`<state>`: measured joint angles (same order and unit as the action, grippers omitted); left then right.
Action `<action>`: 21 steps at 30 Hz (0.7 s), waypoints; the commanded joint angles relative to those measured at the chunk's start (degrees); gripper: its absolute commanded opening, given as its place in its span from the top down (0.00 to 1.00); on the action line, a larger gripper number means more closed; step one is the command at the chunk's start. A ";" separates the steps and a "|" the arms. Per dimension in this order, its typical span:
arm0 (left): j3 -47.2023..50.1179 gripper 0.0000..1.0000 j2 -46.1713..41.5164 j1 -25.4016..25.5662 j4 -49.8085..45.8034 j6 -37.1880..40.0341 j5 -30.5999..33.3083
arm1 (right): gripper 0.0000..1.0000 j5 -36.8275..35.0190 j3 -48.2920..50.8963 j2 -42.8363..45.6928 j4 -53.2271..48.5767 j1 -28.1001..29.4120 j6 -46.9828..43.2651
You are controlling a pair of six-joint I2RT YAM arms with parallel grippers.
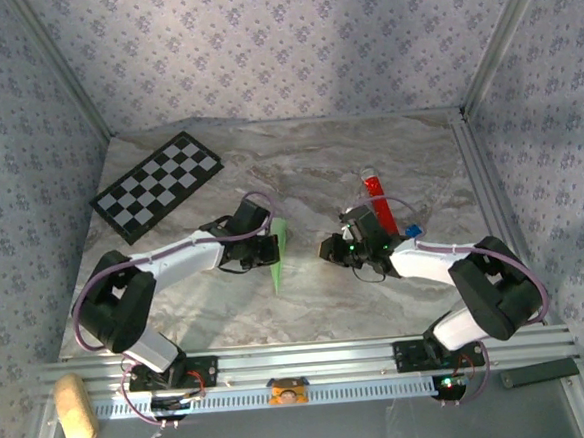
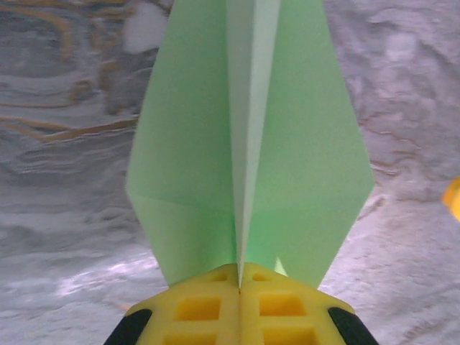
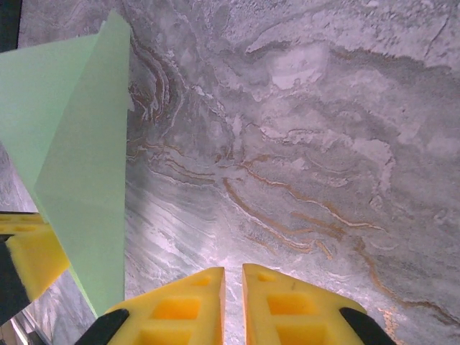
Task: Fold a paper plane with a square sheet of paper (pick it up from the middle)
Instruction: Turn over a paper plane at the center of the table.
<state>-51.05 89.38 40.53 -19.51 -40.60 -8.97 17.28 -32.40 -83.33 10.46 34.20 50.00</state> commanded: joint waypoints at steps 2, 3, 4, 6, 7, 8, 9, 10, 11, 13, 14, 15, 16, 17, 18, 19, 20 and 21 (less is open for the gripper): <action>-1.92 0.99 -0.91 0.96 -5.85 1.18 5.87 | 0.83 -0.07 -0.80 0.97 -0.41 0.82 0.74; -1.94 0.99 -0.66 1.05 -5.88 1.29 5.80 | 0.82 0.16 -0.95 0.90 -0.10 1.02 0.87; -2.04 0.99 -0.38 1.20 -5.96 1.23 5.87 | 0.81 0.20 -1.31 0.89 0.00 1.21 0.91; -2.17 0.99 0.25 1.34 -6.15 1.26 5.89 | 0.79 0.14 -1.77 0.69 -0.17 1.55 1.02; -2.21 0.98 0.59 1.38 -6.16 1.23 5.85 | 0.78 0.02 -1.92 0.62 -0.24 1.74 1.07; -2.20 0.98 0.91 1.41 -6.16 1.23 5.75 | 0.78 -0.14 -1.97 0.49 -0.15 1.90 1.09; -2.23 0.98 1.21 1.50 -6.16 1.17 5.51 | 0.78 -0.23 -1.98 0.36 -0.18 1.96 1.15; -2.28 0.98 1.51 1.51 -6.04 1.12 5.22 | 0.78 -0.22 -2.02 0.27 -0.16 2.10 1.18; -2.27 0.98 1.71 1.57 -6.14 1.05 4.83 | 0.77 -0.27 -2.10 0.18 -0.18 2.19 1.23; -2.39 0.97 2.38 1.52 -6.85 1.07 4.58 | 0.77 -0.24 -2.03 -0.08 -0.11 2.28 1.26; -2.30 0.97 2.47 1.50 -6.96 1.17 4.40 | 0.77 -0.14 -1.92 -0.24 0.22 2.32 1.35; -2.04 0.97 2.55 1.50 -6.96 1.14 4.22 | 0.77 -0.04 -1.75 -0.39 0.57 2.34 1.46; -1.93 0.97 2.64 1.50 -6.87 1.06 4.03 | 0.77 -0.03 -1.66 -0.60 0.72 2.37 1.52; -1.88 0.96 2.72 1.56 -6.85 1.05 3.92 | 0.77 0.07 -1.67 -0.83 0.84 2.35 1.59; -2.10 0.96 2.73 1.48 -6.90 1.01 3.74 | 0.77 0.12 -1.62 -0.95 0.93 2.37 1.67; -2.28 0.96 2.81 1.50 -6.87 1.11 3.68 | 0.77 0.21 -1.76 -1.20 1.09 2.32 1.60; -2.32 0.95 2.84 1.56 -6.95 1.00 3.73 | 0.77 0.31 -1.80 -1.44 1.12 2.35 1.76; -2.60 0.95 2.82 1.49 -7.10 0.99 3.95 | 0.77 0.39 -2.02 -1.64 0.97 2.37 1.77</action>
<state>-51.96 91.50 41.80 -24.53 -40.12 -4.69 17.37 -33.15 -83.94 10.96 36.16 50.85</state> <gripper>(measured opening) 0.050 0.228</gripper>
